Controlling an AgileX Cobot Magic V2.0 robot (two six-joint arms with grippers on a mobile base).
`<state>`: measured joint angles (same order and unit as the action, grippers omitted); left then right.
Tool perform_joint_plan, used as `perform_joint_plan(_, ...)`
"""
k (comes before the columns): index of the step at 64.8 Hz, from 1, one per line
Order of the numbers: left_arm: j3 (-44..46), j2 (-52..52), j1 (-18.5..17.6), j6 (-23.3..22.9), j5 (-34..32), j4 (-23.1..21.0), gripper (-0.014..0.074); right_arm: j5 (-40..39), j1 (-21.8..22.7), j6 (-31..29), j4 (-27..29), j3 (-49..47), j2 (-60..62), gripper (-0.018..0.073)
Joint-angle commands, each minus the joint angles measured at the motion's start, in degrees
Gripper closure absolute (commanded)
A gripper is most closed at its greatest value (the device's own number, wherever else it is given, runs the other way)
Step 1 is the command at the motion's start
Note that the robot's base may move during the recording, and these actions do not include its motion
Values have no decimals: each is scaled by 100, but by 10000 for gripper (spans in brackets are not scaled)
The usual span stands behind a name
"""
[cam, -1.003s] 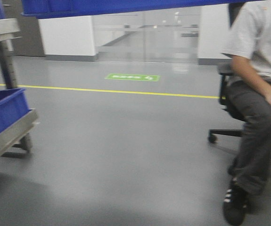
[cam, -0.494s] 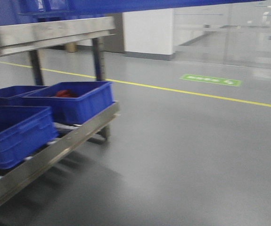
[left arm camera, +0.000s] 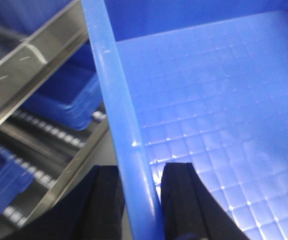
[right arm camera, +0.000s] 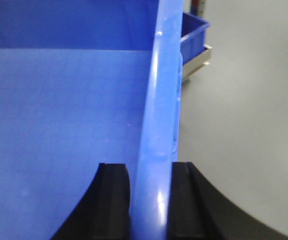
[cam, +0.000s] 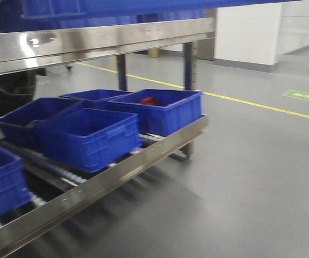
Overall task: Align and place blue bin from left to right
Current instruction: 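Drive up to the second rack holding the bin above its upper shelf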
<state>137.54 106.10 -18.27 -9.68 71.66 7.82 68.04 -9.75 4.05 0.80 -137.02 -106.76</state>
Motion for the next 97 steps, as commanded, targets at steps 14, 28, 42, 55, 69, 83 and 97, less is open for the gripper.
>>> perform_joint_plan(14,58,-120,-30,153,-389,53,708,-556,1,-131,-80,-111,169,622)
perform_joint_plan(28,58,-120,-30,153,-389,53,708,-556,1,-131,-80,-111,169,622)
perform_joint_plan(42,58,-120,-30,153,-389,53,708,-556,1,-131,-80,-111,169,622)
perform_joint_plan(55,58,-120,-30,153,-389,53,708,-556,1,-131,-80,-111,169,622)
perform_joint_plan(69,58,-120,-30,153,-389,53,708,-556,1,-131,-80,-111,169,622)
perform_joint_plan(83,58,-120,-30,153,-389,53,708,-556,1,-131,-80,-111,169,622)
perform_joint_plan(97,58,-120,-30,153,-389,53,708,-556,1,-131,-80,-111,169,622)
